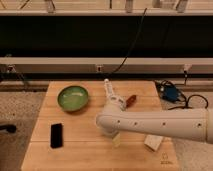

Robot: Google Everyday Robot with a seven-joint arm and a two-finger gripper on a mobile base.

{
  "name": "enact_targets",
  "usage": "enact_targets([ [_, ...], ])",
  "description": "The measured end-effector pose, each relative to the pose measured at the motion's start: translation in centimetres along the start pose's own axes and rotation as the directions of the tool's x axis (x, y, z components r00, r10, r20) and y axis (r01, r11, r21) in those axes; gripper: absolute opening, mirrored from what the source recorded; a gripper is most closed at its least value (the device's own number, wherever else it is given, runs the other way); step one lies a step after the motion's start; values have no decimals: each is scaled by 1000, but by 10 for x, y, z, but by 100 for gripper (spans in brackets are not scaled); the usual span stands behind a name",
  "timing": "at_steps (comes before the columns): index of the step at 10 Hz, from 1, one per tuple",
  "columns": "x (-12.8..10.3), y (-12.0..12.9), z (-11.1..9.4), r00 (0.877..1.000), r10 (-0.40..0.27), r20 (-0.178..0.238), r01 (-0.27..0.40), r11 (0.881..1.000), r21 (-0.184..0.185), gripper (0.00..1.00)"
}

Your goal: Pick up the ceramic cup

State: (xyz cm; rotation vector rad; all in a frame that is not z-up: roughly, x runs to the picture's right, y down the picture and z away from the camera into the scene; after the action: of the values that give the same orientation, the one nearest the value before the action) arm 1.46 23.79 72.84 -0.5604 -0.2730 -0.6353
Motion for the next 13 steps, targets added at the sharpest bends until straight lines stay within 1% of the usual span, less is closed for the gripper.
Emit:
enact_targets([
  [13, 2, 5, 4, 1000, 6, 14, -6, 1000, 8, 80],
])
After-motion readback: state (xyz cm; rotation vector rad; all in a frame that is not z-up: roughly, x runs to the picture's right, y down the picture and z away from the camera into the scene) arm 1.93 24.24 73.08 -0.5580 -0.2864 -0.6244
